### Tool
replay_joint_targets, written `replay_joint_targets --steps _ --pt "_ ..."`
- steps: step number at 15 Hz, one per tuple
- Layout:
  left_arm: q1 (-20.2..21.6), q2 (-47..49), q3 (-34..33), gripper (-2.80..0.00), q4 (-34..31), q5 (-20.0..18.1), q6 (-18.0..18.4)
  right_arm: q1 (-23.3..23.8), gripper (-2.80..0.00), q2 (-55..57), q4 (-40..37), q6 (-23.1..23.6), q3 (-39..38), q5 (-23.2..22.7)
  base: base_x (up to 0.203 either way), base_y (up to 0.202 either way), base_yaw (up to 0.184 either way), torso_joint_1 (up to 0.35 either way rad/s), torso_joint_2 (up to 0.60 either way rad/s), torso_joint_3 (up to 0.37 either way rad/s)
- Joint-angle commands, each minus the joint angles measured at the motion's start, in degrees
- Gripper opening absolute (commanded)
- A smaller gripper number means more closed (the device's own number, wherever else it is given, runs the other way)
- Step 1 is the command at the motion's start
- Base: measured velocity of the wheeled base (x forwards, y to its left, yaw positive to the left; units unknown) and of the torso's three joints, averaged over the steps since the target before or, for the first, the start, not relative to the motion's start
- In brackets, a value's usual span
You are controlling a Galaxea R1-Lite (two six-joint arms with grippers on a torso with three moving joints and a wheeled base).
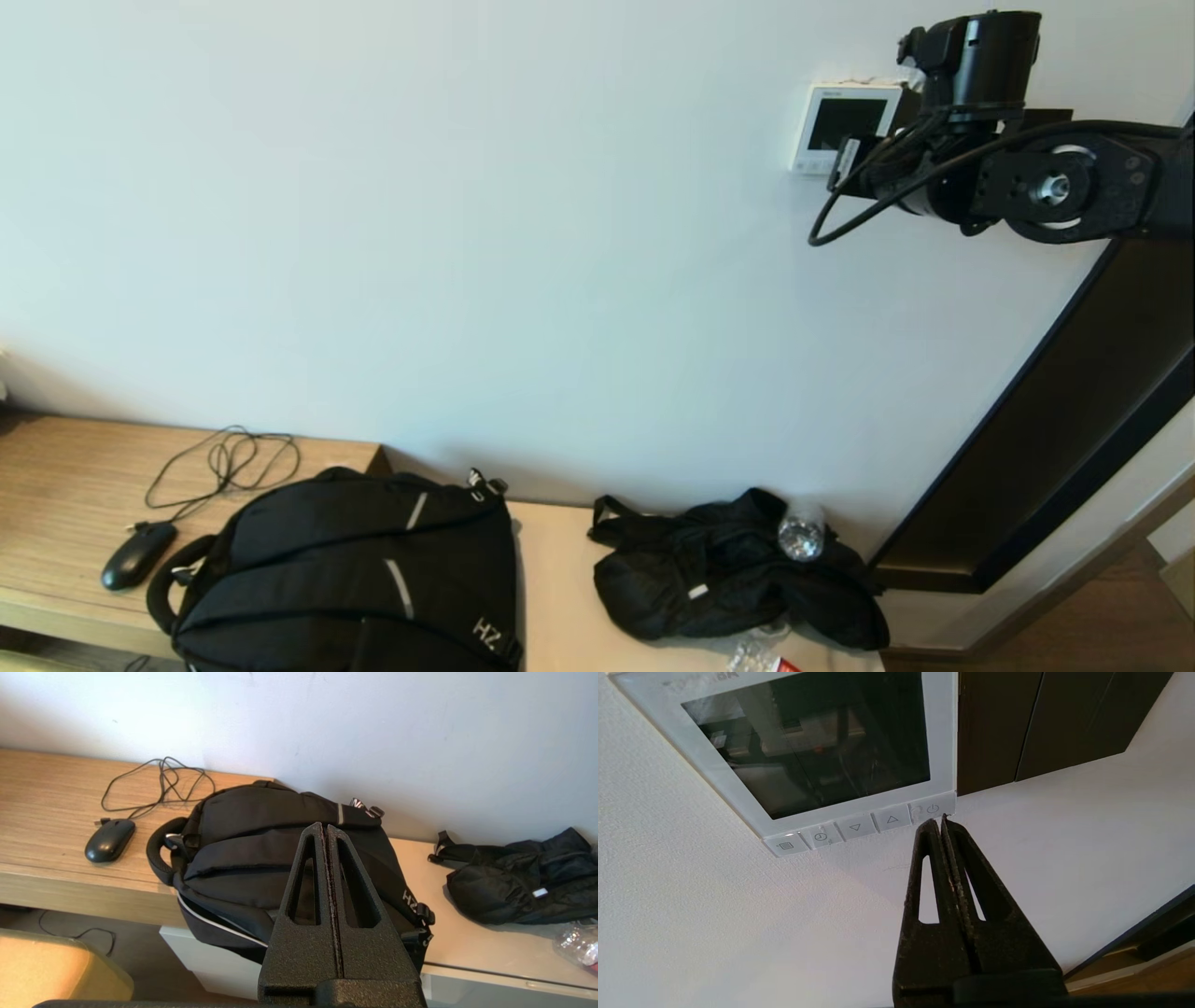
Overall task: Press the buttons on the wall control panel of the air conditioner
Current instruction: Turn on the central air conditioner
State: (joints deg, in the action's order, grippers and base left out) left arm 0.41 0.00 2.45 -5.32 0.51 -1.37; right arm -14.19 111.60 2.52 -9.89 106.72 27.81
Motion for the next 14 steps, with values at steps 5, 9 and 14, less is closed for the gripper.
replay_joint_targets --steps 5,9,14 --pt "0.0 0.0 0.0 -2.8 0.0 0.0 0.0 0.8 -2.8 1.8 0.0 0.0 1.5 0.1 0.0 0.0 0.0 0.0 0.0 0.0" --pt "0.0 0.0 0.0 -2.8 0.0 0.0 0.0 0.7 -2.8 2.9 0.1 -0.1 2.4 0.1 0.0 0.0 0.0 0.0 0.0 0.0" --pt "0.0 0.0 0.0 -2.8 0.0 0.0 0.0 0.7 -2.8 2.7 0.0 -0.2 2.6 0.1 0.0 0.0 0.0 0.0 0.0 0.0"
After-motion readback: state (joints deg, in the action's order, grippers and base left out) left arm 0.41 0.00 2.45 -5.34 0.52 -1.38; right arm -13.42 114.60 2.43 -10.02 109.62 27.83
